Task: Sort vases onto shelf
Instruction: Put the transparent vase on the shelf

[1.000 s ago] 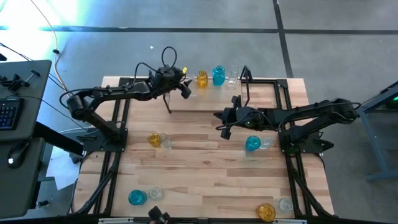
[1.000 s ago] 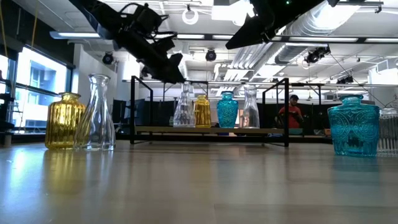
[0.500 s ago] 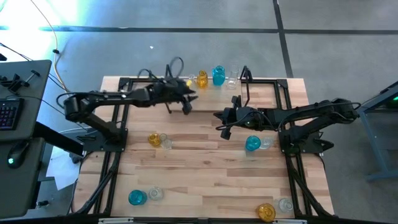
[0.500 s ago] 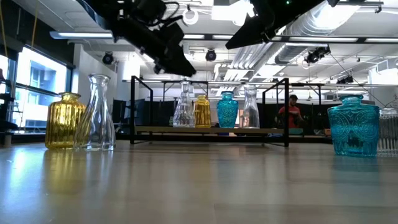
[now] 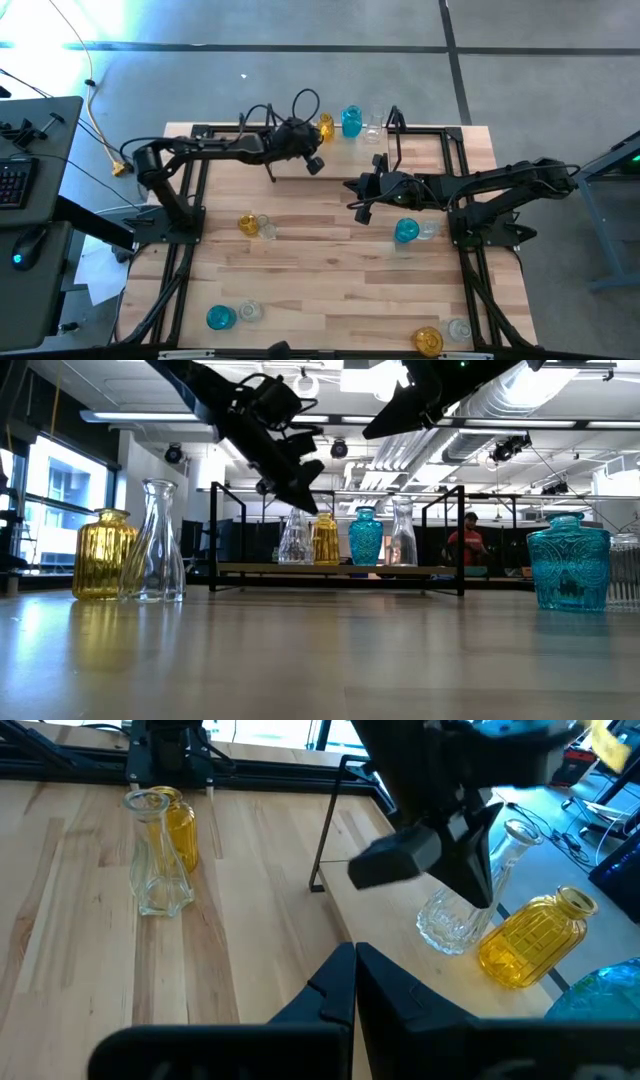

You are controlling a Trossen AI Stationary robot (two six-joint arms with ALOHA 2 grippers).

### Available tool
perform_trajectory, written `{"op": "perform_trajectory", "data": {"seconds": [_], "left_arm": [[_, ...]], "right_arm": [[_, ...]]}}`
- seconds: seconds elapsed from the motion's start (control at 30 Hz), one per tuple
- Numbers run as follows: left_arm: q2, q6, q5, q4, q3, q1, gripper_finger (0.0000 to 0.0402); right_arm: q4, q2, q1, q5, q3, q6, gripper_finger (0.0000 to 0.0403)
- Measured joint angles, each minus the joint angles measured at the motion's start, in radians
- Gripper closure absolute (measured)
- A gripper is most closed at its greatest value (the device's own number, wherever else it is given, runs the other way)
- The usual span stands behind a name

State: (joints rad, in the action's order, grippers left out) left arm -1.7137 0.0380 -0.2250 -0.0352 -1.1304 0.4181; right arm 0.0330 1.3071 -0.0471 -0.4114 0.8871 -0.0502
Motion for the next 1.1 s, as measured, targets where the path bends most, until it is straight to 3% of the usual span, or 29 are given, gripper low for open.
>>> {"op": "perform_trajectory", "data": {"seconds": [0.33, 1.1], "left_arm": [[-0.01, -0.007, -0.074, -0.018, -0.002, 0.049, 0.0401], [-0.01, -0.008, -0.134, -0.033, -0.002, 0.12, 0.0401]], "right_arm": [[0.0, 0.0, 0.0, 0.0, 0.0, -0.002, 0.0403], [0.001, 0.0, 0.0, 0.0, 0.0, 0.001, 0.0403]]}}
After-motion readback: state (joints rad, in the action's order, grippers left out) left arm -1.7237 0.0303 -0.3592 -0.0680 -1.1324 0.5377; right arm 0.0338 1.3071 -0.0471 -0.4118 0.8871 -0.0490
